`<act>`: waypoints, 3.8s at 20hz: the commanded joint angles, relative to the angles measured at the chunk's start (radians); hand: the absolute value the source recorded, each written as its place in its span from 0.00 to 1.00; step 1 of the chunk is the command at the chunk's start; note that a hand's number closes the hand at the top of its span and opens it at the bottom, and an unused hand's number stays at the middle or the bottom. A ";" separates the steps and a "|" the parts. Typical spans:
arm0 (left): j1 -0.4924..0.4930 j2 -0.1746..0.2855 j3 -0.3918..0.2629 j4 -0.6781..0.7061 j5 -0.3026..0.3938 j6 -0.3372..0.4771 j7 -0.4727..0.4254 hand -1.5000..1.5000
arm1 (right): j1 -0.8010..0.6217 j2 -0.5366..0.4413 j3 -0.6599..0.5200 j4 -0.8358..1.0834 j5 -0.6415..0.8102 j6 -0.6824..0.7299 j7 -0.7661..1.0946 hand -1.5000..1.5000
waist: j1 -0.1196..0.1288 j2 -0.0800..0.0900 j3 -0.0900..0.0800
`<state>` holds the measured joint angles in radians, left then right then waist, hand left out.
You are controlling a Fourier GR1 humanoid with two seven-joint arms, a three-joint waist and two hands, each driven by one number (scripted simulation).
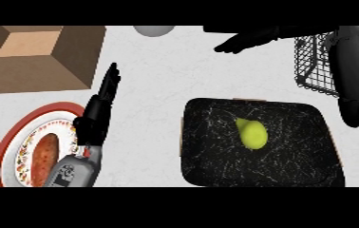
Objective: Pick the pear from the tray and place it in the tiered basket
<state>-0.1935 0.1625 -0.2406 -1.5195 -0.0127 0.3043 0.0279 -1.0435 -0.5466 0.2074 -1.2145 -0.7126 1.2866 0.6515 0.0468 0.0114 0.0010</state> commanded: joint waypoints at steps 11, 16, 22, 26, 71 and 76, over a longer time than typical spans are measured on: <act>0.016 0.021 0.043 0.002 -0.002 -0.021 -0.025 0.50 | -0.007 -0.003 0.120 -0.043 0.146 0.205 -0.025 0.00 | -0.022 -0.003 0.000; -0.006 -0.016 0.030 0.030 -0.016 -0.006 -0.018 0.50 | 0.042 0.004 0.092 -0.119 0.252 0.206 -0.062 0.00 | -0.017 0.004 0.002; 0.000 0.009 0.043 -0.036 -0.019 -0.014 0.035 0.50 | 0.054 -0.002 0.097 -0.192 0.330 0.206 -0.102 0.00 | -0.010 0.000 0.002; -0.022 -0.023 0.044 0.050 -0.021 -0.016 -0.039 0.50 | 0.110 0.003 0.120 -0.266 0.387 0.206 -0.151 0.00 | -0.017 0.007 0.002; -0.017 -0.030 0.070 0.017 -0.041 -0.054 0.006 0.50 | 0.184 -0.014 0.414 -0.141 1.083 -0.124 -0.860 0.00 | 0.001 0.007 0.001; 0.011 -0.060 0.034 -0.034 -0.088 -0.011 0.040 0.50 | 0.247 -0.065 0.554 -0.151 1.190 -0.269 -1.003 0.00 | -0.017 -0.002 0.001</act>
<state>-0.1759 0.1188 -0.1926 -1.5390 -0.0723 0.2683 0.0379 -0.8095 -0.5886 0.6844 -1.4028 0.4030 1.0366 -0.1412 0.0397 0.0136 0.0023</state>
